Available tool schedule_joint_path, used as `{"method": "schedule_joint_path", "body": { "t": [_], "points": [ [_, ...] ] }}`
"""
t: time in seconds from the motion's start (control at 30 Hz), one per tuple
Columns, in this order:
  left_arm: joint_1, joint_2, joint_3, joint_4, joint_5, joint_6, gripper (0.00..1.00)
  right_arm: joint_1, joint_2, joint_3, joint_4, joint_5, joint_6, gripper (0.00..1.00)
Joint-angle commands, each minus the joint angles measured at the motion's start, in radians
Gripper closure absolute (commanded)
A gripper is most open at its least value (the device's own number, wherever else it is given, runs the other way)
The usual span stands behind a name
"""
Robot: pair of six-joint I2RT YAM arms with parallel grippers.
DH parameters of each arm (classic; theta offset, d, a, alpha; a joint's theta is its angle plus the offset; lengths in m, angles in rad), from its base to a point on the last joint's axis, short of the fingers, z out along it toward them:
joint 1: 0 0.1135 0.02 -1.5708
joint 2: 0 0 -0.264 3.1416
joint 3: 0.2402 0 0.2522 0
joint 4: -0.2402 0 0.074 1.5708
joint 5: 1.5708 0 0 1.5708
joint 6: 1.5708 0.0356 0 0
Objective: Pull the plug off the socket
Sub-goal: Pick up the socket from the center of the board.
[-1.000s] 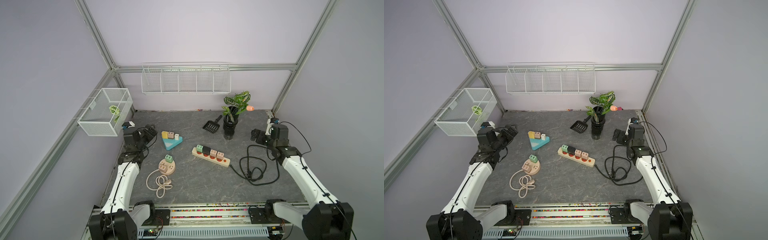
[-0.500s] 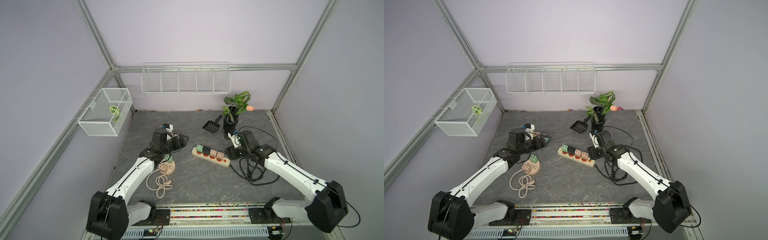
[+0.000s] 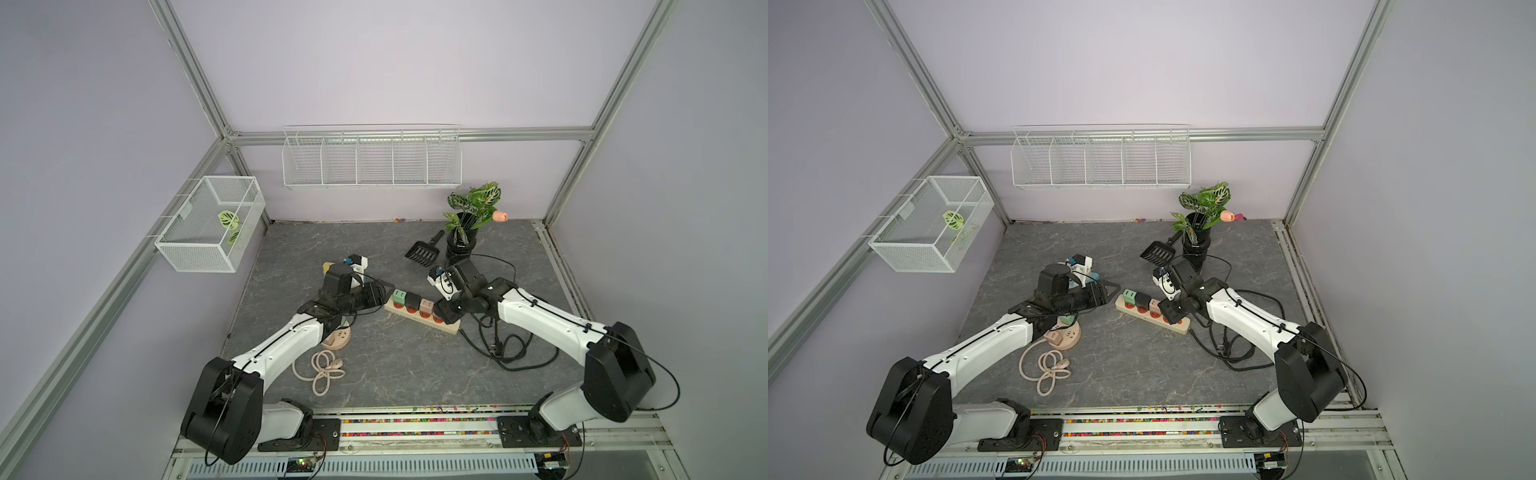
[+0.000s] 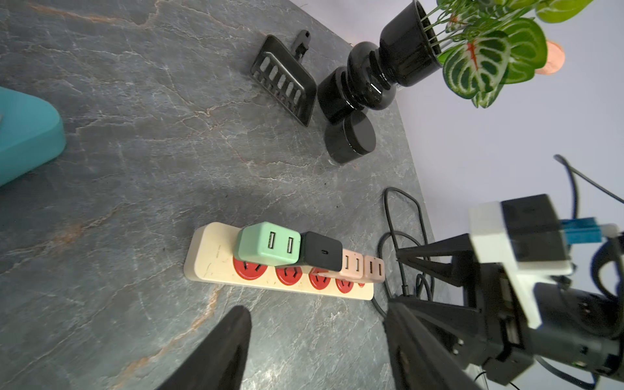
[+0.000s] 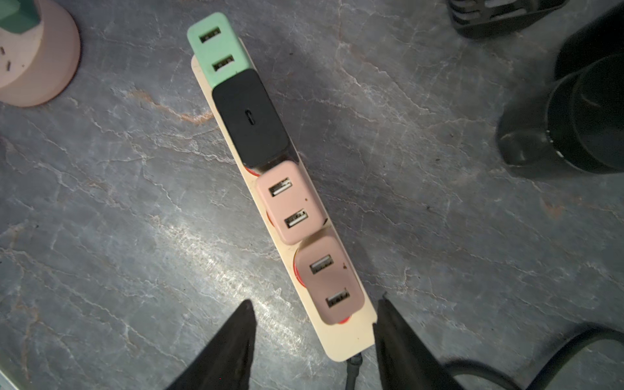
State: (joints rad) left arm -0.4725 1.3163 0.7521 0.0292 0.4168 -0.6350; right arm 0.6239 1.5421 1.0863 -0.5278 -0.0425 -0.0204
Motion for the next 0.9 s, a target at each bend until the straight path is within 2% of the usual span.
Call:
{"method": "schedule_joint_path", "body": {
  "t": [0.0, 0.13, 0.27, 0.43, 0.57, 0.73, 0.8, 0.87],
  "points": [
    [-0.003, -0.012, -0.016, 0.053, 0.018, -0.022, 0.32, 0.006, 0.035, 0.014, -0.019, 0.010, -0.054, 0.39],
    [-0.003, -0.016, -0.036, 0.092, 0.023, -0.057, 0.35, 0.012, 0.087, 0.027, -0.023, 0.023, -0.083, 0.38],
    [-0.003, -0.011, -0.034, 0.079, 0.001, -0.058, 0.36, 0.019, 0.116, 0.029, -0.012, -0.007, -0.084, 0.42],
    [-0.004, -0.037, -0.056, 0.086, -0.069, -0.116, 0.46, 0.040, 0.105, 0.012, 0.005, -0.021, -0.044, 0.61],
    [-0.004, -0.056, -0.092, 0.138, -0.087, -0.153, 0.52, 0.083, 0.094, 0.007, 0.022, 0.015, 0.031, 0.67],
    [-0.005, -0.021, -0.101, 0.150, -0.082, -0.210, 0.51, 0.123, 0.086, -0.012, 0.069, 0.085, 0.105, 0.67],
    [-0.006, 0.010, -0.088, 0.142, -0.068, -0.228, 0.51, 0.123, 0.086, -0.033, 0.108, 0.080, 0.108, 0.61],
    [-0.007, 0.030, -0.071, 0.135, -0.052, -0.212, 0.45, 0.131, 0.082, -0.054, 0.141, 0.066, 0.092, 0.55]
  ]
}}
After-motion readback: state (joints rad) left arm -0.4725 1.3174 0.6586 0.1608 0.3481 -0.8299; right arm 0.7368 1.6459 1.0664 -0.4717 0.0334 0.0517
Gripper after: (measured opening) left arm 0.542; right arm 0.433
